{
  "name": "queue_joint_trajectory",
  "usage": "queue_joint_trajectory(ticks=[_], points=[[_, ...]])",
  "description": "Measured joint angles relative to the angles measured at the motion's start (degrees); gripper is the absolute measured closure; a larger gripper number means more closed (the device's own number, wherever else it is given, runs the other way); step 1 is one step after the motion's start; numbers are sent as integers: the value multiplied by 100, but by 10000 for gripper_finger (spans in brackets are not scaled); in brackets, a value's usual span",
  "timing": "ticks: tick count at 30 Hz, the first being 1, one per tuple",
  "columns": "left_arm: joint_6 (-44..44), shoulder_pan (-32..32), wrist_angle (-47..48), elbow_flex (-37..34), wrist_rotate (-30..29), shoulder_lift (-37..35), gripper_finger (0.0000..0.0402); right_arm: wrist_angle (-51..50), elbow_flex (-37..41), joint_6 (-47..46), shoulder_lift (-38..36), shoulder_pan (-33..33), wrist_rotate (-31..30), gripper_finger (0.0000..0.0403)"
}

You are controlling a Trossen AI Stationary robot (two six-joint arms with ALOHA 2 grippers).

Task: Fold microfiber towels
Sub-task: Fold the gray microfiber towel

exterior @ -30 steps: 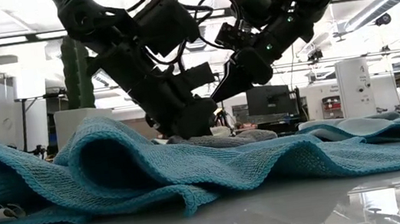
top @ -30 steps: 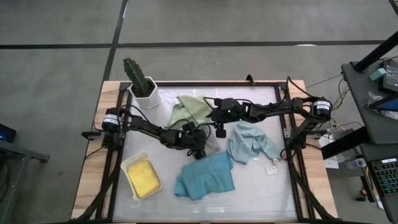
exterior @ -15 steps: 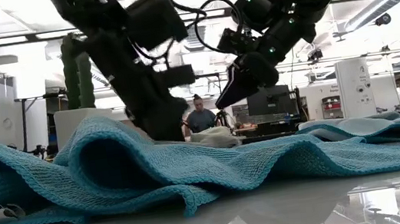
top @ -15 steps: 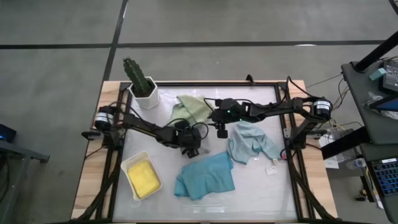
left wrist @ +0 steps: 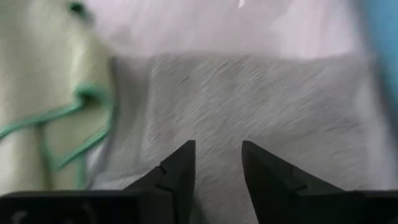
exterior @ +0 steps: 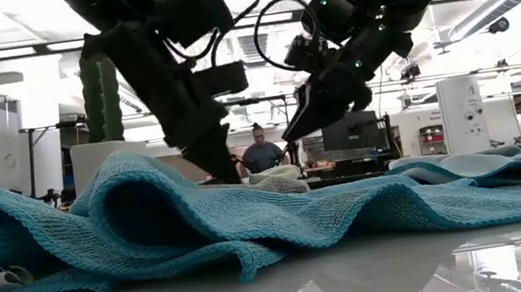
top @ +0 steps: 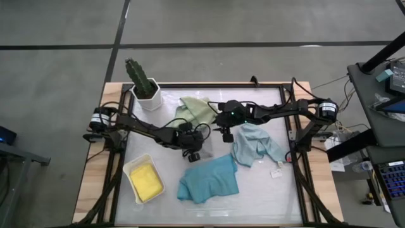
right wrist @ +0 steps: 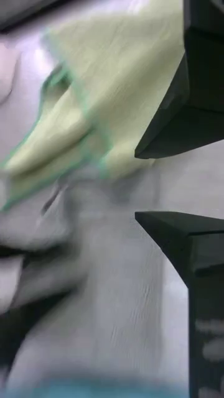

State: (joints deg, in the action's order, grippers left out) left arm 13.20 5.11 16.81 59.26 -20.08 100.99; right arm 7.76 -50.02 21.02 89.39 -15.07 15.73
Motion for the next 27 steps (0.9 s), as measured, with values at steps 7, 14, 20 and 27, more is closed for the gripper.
queue_joint_trajectory(ticks=[7, 14, 20, 27], points=[[264, -31, 661, -3, -449, 0, 315, 948, -2, -211, 330, 128, 1753, 264], [413, -40, 1172, -22, -487, -242, 318, 1061, -9, -221, 631, 136, 1411, 264], [458, -40, 1584, -80, -544, -549, 318, 1059, -115, -426, 783, 113, 620, 264], [404, -40, 1865, -216, -538, -891, 318, 1048, -286, -581, 1126, 103, 615, 243]])
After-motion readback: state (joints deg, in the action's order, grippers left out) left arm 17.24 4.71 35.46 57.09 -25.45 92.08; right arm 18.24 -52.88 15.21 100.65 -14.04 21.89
